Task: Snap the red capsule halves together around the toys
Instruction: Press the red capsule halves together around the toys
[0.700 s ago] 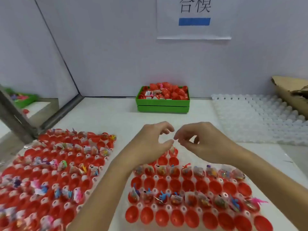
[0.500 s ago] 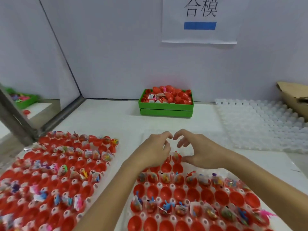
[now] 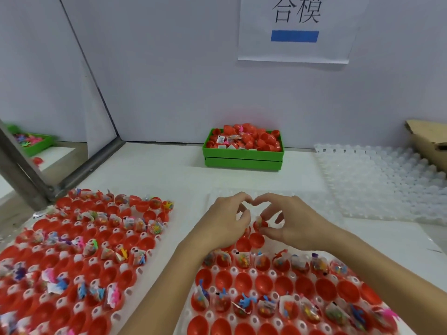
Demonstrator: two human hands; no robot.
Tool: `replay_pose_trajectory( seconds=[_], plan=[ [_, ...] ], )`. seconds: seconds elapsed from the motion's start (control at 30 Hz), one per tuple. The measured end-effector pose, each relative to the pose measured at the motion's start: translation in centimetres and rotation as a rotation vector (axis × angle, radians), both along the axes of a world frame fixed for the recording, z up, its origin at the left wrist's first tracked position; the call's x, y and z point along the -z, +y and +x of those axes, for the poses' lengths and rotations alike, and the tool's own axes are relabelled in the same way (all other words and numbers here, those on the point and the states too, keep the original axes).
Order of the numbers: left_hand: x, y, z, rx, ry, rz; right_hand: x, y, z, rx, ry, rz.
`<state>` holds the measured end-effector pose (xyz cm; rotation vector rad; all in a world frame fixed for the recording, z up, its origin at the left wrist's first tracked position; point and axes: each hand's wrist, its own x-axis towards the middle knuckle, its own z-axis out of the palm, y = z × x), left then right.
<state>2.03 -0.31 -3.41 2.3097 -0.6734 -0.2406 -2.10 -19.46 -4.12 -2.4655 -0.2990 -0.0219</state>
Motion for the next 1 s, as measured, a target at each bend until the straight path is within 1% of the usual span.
replay_pose_trajectory(
  seconds=[0.2,0.3,0.4,0.57,0.73,0.83,0.9,1.0],
  plan=[
    [-0.2,-0.1,-1.2,0.028,0.014,-0.054,-0.1,0.2,-0.8,0.127,-0.028,0.261],
    [-0.2,-0.1,-1.4,0.012,-0.045,-0.045,-0.1,0.6,-1.2,0.181,-0.019,0.373],
    [-0.2,-0.1,-1.4,-0.003,-0.075,-0.107,-0.2,0.9,-1.5,0.199,-0.020,0.446],
    [-0.1,-0.1,-1.5,-0.010,-0.089,-0.188,-0.6,1.3,-1.7,0.187,0.009,0.507],
    [-0.4,0.1,-1.7,0.012,-0.054,-0.221,-0.9,1.5,-1.6,0.198,-0.036,0.503],
    [-0.7,0.0,-1.8,0.039,0.042,-0.327,-1.2,1.6,-1.7,0.184,-0.076,0.521],
    [-0.9,-0.3,-1.9,-0.001,0.127,-0.406,-1.4,1.6,-1.7,0.170,-0.112,0.481],
    [-0.9,-1.0,-1.8,-0.069,0.141,-0.405,-1.6,1.8,-1.7,0.143,-0.147,0.398]
  ],
)
